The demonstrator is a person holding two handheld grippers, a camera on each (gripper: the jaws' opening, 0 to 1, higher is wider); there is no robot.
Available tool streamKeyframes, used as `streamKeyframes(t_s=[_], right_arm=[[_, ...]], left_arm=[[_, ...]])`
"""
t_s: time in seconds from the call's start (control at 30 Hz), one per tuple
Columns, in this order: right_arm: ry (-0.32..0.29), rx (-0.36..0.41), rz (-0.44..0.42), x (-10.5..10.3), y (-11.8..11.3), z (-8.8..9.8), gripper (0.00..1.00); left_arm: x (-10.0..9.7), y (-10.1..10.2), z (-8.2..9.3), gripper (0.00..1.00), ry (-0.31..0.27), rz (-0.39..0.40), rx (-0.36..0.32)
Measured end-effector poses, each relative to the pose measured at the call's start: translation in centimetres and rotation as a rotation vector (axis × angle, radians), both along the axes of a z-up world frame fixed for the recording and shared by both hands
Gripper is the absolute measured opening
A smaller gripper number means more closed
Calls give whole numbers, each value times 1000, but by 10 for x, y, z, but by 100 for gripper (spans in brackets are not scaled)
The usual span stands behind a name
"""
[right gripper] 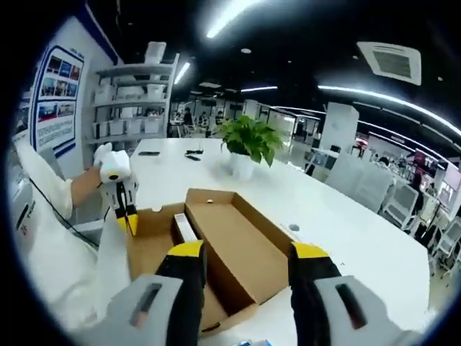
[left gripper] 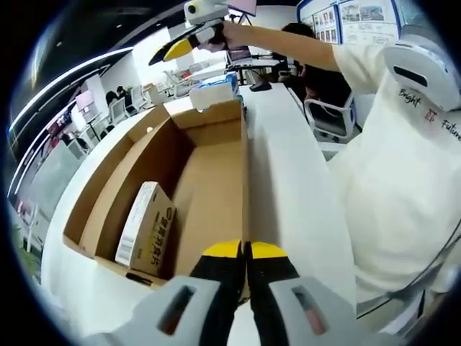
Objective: Operate the shoe box by opening the lid, removing the specified soft item, and placing it in the target area until the item is outside and the box remains undamaged.
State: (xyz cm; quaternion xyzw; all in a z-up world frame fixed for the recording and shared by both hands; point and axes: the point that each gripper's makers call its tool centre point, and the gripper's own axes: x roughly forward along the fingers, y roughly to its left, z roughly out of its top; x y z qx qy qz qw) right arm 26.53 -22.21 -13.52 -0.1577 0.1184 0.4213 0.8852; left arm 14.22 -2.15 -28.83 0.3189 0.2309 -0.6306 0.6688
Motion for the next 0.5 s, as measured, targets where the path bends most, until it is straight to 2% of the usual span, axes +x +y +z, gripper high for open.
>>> streamKeyframes(t_s=[0.03, 0.07, 0.13, 0.17, 0.23, 0.27, 0.3, 0.4, 0.5], right_arm=[[-31, 2, 9, 0, 3, 2, 52], [-79, -28, 14, 1, 5, 4, 54], [-83, -12, 3, 1, 7, 7, 54], [-111, -3, -22, 3, 7, 12, 53], [-89, 12, -76, 4, 8, 13, 49], [-91, 11, -57, 2, 12, 13, 44], [-92, 9, -52, 1, 15, 13, 43], [-70, 17, -92, 2, 26, 8, 49], [-78, 11, -147, 5, 25, 7, 47]], left_arm=[[0, 0, 0, 1, 1, 1, -2], [0, 0, 0, 1, 0, 1, -4], [0, 0, 0, 2, -5, 1, -5], [0, 0, 0, 2, -5, 2, -5], [0, 0, 0, 2, -6, 2, -4], [0, 0, 0, 2, -3, 5, -4], [0, 0, 0, 2, 0, 8, -4], [1, 0, 0, 2, -1, 5, -6], [1, 1, 0, 2, -2, 3, -6]])
